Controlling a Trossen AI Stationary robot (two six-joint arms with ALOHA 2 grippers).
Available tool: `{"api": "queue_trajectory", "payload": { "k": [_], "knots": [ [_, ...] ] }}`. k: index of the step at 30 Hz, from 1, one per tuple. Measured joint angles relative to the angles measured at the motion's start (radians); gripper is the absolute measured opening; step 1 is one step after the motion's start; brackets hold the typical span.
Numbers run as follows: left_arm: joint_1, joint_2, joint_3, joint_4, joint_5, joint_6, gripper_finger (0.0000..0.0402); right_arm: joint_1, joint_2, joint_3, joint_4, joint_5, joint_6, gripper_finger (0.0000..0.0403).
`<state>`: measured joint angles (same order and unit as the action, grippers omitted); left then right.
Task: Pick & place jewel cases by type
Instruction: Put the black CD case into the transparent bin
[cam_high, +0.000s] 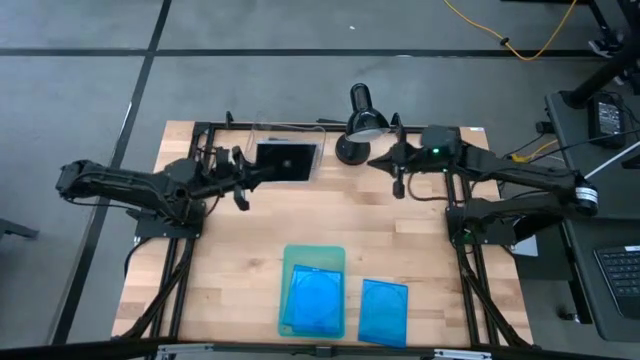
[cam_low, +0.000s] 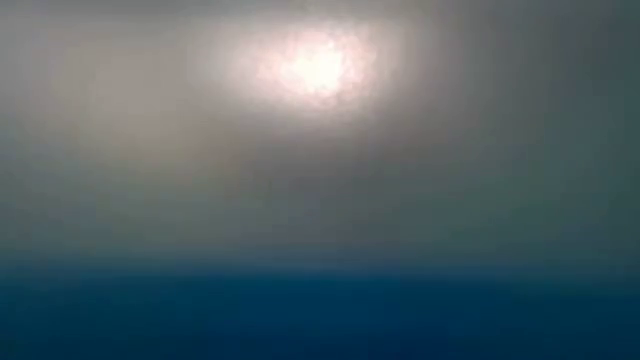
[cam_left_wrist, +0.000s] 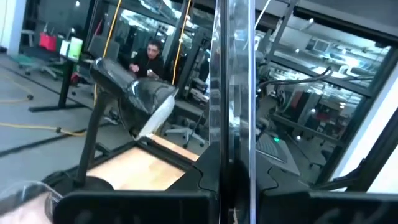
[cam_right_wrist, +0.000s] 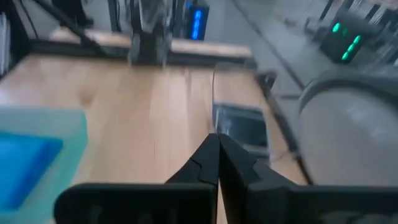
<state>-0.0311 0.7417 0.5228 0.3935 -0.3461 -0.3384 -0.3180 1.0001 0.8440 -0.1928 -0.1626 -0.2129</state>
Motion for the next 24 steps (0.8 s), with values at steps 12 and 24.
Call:
{"api": "queue_trajectory", "payload": {
  "k": [12,24],
  "knots": [
    [-0.001,0.004,0.122,-0.042,0.036,0.191,0.0012,0.0,-0.077,0.0,0.054,0.0,0.045,0.0006],
    [-0.031,0.11,0.432,-0.41,0.003,0.396,0.0013,0.0,-0.076,0.0,0.053,-0.002,0.05,0.0006]
  ]
}}
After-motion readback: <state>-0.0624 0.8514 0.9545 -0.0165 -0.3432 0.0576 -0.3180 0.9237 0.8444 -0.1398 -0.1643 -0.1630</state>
